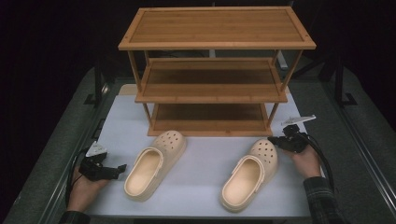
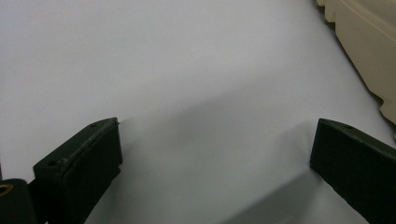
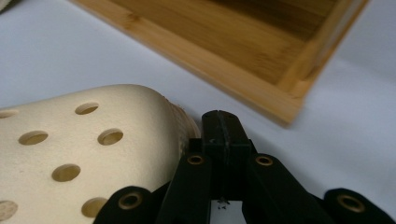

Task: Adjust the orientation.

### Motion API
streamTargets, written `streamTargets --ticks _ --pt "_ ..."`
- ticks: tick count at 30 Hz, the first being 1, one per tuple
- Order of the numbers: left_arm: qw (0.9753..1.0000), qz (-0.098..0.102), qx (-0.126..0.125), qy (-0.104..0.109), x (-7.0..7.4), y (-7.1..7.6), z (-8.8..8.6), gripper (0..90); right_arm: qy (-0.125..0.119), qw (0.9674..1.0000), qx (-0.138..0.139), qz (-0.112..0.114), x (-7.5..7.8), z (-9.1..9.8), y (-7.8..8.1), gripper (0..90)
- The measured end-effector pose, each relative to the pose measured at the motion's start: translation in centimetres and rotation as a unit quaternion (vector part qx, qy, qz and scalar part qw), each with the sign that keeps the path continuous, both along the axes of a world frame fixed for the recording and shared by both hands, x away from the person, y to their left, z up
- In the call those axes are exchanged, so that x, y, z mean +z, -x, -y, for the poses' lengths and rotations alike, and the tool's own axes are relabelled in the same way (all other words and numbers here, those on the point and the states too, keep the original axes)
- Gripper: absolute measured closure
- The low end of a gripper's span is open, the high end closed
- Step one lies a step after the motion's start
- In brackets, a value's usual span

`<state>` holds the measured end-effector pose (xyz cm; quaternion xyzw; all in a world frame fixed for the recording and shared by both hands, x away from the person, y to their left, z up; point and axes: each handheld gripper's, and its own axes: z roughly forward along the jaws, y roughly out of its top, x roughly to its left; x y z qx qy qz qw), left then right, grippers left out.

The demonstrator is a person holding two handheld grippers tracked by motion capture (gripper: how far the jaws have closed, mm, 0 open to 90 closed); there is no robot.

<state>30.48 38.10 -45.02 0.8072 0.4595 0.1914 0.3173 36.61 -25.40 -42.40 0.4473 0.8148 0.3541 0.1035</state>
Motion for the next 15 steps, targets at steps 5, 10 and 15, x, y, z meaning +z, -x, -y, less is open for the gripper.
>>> streamTargets --ticks 5,10,15 --pt "1.0000 0.000 0.000 0.000 0.0 0.0 0.0 1.6 0.015 0.9999 0.002 0.007 0.3 -0.7 0.5 90.0" --pt "1.0000 0.001 0.000 0.001 0.0 0.0 0.0 1.6 0.011 0.9998 -0.007 0.015 0.7 0.4 1.5 90.0" --pt "1.0000 0.001 0.000 0.001 0.0 0.0 0.0 1.5 0.000 0.9997 -0.016 0.017 0.9 1.9 4.0 90.0"
